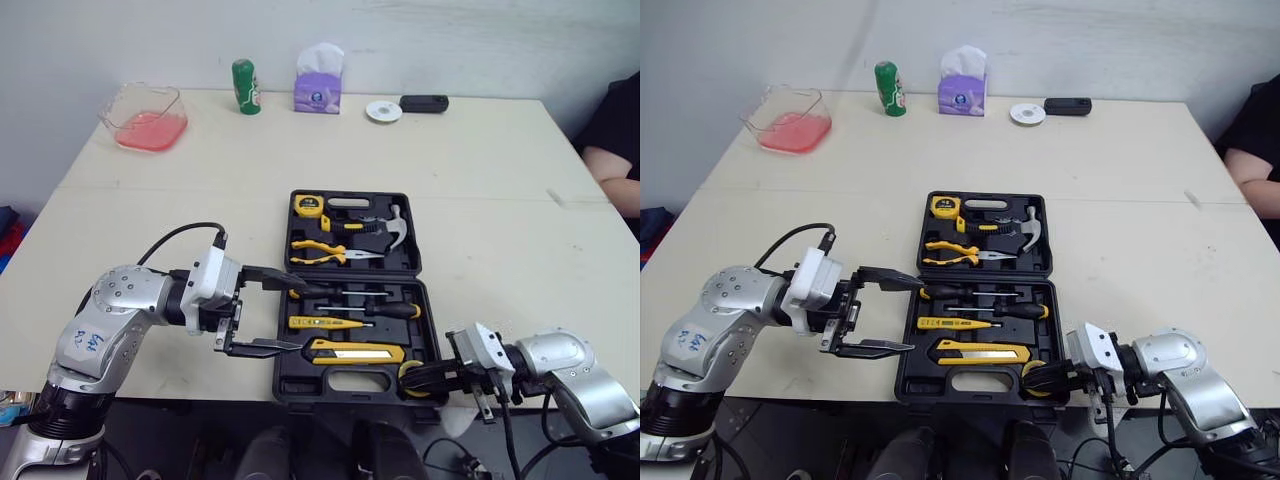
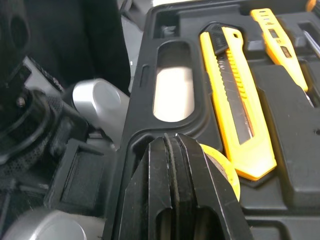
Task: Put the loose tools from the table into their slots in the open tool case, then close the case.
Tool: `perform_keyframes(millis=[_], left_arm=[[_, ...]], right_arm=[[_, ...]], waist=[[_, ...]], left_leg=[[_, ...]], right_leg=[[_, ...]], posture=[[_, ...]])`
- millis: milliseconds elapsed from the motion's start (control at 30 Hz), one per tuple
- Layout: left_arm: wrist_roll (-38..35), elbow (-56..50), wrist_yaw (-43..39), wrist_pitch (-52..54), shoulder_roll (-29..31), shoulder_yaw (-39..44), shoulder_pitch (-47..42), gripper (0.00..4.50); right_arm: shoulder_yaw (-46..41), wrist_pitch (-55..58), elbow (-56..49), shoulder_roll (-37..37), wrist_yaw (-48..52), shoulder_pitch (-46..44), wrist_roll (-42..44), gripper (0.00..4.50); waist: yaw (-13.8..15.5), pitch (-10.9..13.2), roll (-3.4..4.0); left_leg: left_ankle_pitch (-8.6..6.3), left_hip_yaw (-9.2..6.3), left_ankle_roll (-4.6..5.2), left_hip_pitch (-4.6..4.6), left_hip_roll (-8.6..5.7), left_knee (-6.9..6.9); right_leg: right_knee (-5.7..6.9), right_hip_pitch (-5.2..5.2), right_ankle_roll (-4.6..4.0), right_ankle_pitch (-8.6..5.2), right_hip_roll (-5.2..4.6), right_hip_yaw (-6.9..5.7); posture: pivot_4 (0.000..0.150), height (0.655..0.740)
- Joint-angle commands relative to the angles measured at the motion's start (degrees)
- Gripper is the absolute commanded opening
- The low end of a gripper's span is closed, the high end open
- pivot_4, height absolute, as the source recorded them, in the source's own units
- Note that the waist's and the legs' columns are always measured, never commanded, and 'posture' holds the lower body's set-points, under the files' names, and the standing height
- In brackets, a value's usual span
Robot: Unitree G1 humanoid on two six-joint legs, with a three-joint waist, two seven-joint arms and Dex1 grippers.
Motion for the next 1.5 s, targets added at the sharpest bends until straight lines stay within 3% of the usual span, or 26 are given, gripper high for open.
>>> perform_keyframes(millis=[33, 333, 433, 700, 967, 1500], left_arm=[[-0.56, -1.19, 0.85, -0.18, 0.86, 2.28, 0.58, 4.5], [1.48, 7.03, 4.76, -2.51, 1.51, 10.12, 3.58, 4.5], [2.19, 10.8, 6.88, -3.37, 1.01, 12.21, 2.99, 3.73], [10.76, 16.78, 13.74, -5.09, -1.42, 7.49, 2.14, 0.01], [14.95, 19.04, 19.84, -0.09, -7.92, 0.55, -1.36, 0.01], [20.77, 27.04, 22.57, -1.09, -13.96, -5.09, -8.84, 0.01]], right_arm=[[0.15, 3.18, 1.91, -0.65, 0.82, 1.37, 0.34, 0.04], [-8.72, 14.39, -13.44, -0.75, -9.37, -2.18, 11.08, 0.04], [-11.68, 20.16, -10.0, -6.53, -10.54, -5.11, 9.76, 0.0], [-12.11, 10.54, 8.64, -4.71, -18.69, -14.11, -3.42, 0.0], [-6.53, 8.21, 15.8, -0.85, -21.74, -18.91, -11.15, 0.0], [-3.67, 9.74, 15.19, 6.87, -22.47, -24.46, -12.54, 0.0]], waist=[[0.12, 0.01, 0.01], [-0.01, 0.33, 0.58], [0.01, 0.36, 0.63], [0.09, 0.28, 0.48], [-0.03, 0.29, 0.48], [-0.14, 0.29, 0.48]], left_leg=[[0.0, -0.01, 0.0, -0.01, 0.0, -0.01], [-0.02, 0.05, -0.01, -0.12, 0.02, -0.06], [-0.01, 0.09, 0.01, -0.18, -0.02, -0.06], [0.01, 0.31, 0.12, -0.82, -0.14, -0.09], [0.16, 0.47, 0.38, -0.88, -0.34, 0.05], [0.16, 0.44, 0.33, -0.91, -0.32, 0.12]], right_leg=[[-0.02, -0.01, 0.0, 0.0, 0.0, 0.0], [0.05, -0.24, -0.04, -0.03, -0.02, -0.03], [0.04, -0.3, -0.04, -0.02, -0.08, -0.03], [0.45, -1.05, -0.01, -0.01, -0.01, -0.07], [0.55, -1.08, 0.23, 0.13, 0.01, 0.04], [0.62, -1.1, 0.22, 0.12, 0.06, 0.01]], posture=[[0.15, 0.74], [0.15, 0.74], [0.15, 0.74], [0.15, 0.74], [0.15, 0.74], [0.15, 0.74]])
